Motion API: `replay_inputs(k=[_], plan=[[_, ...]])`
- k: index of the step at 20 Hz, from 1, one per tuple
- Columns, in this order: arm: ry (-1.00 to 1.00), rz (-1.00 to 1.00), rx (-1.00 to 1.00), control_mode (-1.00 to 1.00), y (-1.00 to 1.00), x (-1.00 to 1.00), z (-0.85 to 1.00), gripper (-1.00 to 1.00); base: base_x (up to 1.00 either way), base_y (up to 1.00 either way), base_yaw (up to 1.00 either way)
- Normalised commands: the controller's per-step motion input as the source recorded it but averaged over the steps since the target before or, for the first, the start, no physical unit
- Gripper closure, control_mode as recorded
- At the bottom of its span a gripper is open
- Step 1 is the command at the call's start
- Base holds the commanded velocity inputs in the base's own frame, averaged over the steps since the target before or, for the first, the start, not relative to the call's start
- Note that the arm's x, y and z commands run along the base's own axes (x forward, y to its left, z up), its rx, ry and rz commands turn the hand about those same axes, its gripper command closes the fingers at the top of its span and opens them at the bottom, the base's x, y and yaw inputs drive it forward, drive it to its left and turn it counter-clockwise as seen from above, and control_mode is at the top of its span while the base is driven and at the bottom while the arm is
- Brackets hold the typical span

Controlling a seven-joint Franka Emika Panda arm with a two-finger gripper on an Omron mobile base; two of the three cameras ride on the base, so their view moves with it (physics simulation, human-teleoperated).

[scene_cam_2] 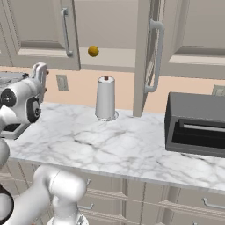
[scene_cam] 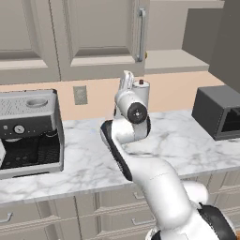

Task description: Pick the lemon from the counter and place it in the cabinet. Then close the cabinet.

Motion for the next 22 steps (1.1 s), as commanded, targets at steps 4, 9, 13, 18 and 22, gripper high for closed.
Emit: replay_inputs(k=[4, 9, 13, 18, 22], plan=[[0.08, -0.06, 0.18, -1.00, -0.65, -0.99, 0.64, -1.00, 0.00, 0.00, 0.00], [0.25, -0.01, 0.10, -1.00, -0.59, -0.92, 0.81, -1.00, 0.00, 0.00, 0.00], [0.33, 0.00, 0.00, -1.00, -0.64, -0.73, 0.63, -1.00, 0.00, 0.00, 0.00], [0.43, 0.00, 0.00, -1.00, -0.79, -0.76, 0.47, -1.00, 0.00, 0.00, 0.00], [0.41, 0.00, 0.00, -1.00, -0.78, -0.90, 0.22, -1.00, 0.00, 0.00, 0.00]])
